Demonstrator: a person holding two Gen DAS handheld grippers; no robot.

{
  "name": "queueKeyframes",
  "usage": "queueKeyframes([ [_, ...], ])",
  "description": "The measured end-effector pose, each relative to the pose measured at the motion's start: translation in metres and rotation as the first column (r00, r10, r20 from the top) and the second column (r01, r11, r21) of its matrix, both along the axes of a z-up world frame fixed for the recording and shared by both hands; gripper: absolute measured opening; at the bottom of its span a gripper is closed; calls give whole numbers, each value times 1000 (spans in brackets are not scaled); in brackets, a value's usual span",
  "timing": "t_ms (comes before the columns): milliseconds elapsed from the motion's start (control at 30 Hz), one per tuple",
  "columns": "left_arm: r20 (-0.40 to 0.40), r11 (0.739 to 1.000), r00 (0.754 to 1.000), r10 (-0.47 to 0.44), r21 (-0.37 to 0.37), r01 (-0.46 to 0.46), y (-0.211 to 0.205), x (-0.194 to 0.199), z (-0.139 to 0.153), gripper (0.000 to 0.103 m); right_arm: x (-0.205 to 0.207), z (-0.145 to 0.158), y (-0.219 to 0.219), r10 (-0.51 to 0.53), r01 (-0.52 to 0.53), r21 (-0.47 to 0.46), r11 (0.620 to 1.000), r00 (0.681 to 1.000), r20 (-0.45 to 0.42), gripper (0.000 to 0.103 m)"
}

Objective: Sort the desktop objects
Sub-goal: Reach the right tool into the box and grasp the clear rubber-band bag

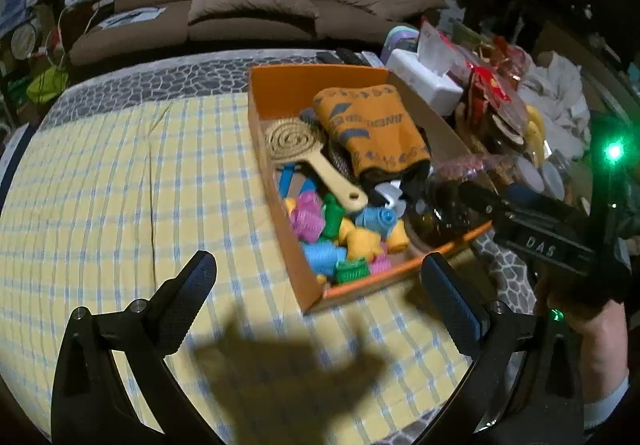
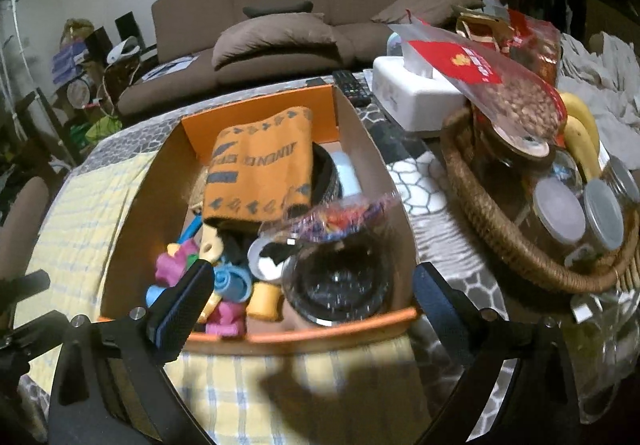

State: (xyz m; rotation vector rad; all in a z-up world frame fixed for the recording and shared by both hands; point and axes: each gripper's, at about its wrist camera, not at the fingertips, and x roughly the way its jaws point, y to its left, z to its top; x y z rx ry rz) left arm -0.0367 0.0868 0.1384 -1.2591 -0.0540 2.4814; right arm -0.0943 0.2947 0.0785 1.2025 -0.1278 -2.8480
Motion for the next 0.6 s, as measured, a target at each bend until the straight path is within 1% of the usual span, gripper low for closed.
queueKeyframes([
  [200, 0, 1000, 1000, 3, 2, -3, 12, -19, 0, 103, -14, -4, 0, 12, -12, 9, 1000, 1000, -8, 100],
  [433, 7, 1000, 1000, 4, -8, -3, 18, -29, -8, 103, -26, -9, -2, 23, -23, 33, 999, 1000, -16, 100],
  [500, 11, 1000, 1000, 0, -7, 0, 20, -32, -11, 103, -30, -11, -1, 29, -28, 39, 999, 999, -17, 99],
  [600, 14, 1000, 1000, -10, -6, 10, 23, -34, -15, 103, -36, -14, -1, 37, -37, 38, 999, 999, -9, 94],
])
